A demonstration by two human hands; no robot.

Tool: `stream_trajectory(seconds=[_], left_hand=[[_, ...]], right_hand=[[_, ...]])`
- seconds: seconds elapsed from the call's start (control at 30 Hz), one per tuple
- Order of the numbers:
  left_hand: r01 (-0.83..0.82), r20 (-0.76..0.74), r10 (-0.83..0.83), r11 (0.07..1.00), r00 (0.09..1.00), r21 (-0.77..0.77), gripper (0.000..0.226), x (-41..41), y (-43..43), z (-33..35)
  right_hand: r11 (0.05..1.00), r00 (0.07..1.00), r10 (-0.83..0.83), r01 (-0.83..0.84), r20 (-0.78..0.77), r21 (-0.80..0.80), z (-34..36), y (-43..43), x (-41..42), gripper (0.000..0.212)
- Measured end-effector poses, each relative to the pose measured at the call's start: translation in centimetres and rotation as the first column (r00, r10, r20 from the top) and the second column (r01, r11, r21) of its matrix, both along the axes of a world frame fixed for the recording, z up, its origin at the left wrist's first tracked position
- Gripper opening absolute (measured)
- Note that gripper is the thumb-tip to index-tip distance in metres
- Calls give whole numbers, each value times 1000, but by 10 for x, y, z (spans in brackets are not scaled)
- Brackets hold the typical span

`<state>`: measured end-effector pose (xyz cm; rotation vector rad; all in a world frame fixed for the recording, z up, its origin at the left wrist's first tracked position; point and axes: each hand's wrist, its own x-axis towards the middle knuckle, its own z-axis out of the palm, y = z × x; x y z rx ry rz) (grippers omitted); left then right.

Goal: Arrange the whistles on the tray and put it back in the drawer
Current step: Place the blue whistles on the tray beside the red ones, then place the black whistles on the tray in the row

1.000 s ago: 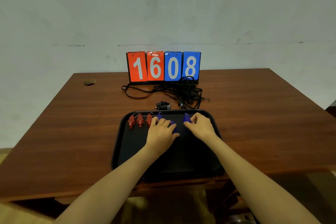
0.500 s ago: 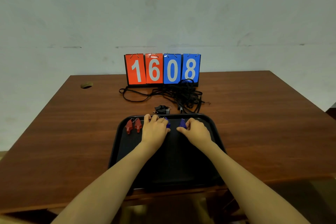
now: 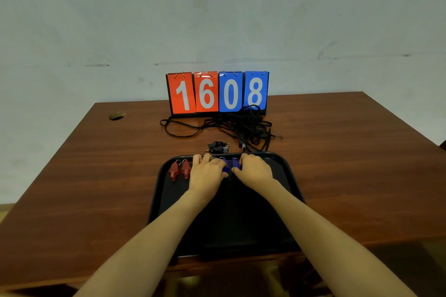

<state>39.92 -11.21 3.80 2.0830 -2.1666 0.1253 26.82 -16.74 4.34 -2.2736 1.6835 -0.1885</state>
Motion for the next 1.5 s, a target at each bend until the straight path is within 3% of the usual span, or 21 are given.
stream_trajectory(seconds=[0.37,0.53,0.7,0.8,0.93,1.03,1.2,1.5], left_hand=[[29,55,-29,1000,998,2,29,0,2,1],[45,87,-46,999,995,15,36,1,3,4],[78,32,-78,997,996,1,44,6,5,1],[45,-57,-49,996,997,-77,43,10,6,2],[-116,-169,90,982,981,-147,34,27,-5,11],[-191,-126,183,980,975,-57,32,42,-19,19],[-244,-48,247,968,968,53,30,63,-40,23],[-169,-83,178,980,981,107,31,61,-68,14]], right_hand=[[999,1000,-14,14,-12,-33,0,3,4,37],[997,999,-27,26,19,66,5,2,-1,44],[985,995,-80,68,67,159,11,-2,-10,47],[990,986,-95,80,137,113,14,-3,-13,41],[996,978,12,7,207,-91,24,-17,-9,39],[981,988,118,-100,103,-166,34,-33,3,46],[970,970,231,-235,-71,-58,40,-61,29,49],[905,915,400,-385,-54,182,28,-83,65,50]])
